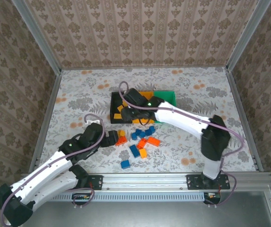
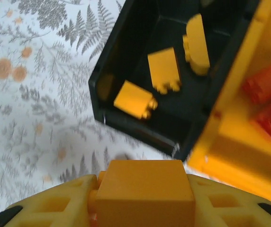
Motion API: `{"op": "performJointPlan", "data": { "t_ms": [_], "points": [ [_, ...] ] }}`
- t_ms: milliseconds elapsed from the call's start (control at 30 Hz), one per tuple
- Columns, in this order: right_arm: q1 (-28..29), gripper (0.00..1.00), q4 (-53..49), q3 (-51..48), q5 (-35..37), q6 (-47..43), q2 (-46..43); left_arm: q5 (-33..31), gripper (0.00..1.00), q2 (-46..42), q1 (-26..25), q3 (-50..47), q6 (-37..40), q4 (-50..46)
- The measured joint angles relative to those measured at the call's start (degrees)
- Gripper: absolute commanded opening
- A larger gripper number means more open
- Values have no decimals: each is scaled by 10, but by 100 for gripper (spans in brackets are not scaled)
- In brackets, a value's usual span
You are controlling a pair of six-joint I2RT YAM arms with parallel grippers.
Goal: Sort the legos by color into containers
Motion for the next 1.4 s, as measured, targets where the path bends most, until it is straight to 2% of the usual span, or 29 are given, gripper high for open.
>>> {"op": "performJointPlan", "data": {
  "t_ms": [167,300,367,467,667,800,1167,1400],
  "points": [
    [-26,46,-31,149,-4,-6,130,10,100,11,1,-11,0,4],
    [-38,51,-61,234,-4,-6,195,17,100,36,0,-12,0,12],
    [-43,58,-72,263,-4,-5,217,21,100,49,1,-12,0,19],
    [-46,77,-82,290,-7,-5,236,24,100,62,0,-12,1,27],
    [-45,86,-74,297,-17,-11,235,29,100,81,0,-12,2,47],
    [-45,87,-31,204,-21,-6,170,39,100,110,0,-12,5,73],
    [-50,89,80,-92,-11,19,-122,46,96,282,-19,19,18,153],
    [-71,90,105,-212,1,32,-224,33,93,337,-29,34,7,160]
  ]
}}
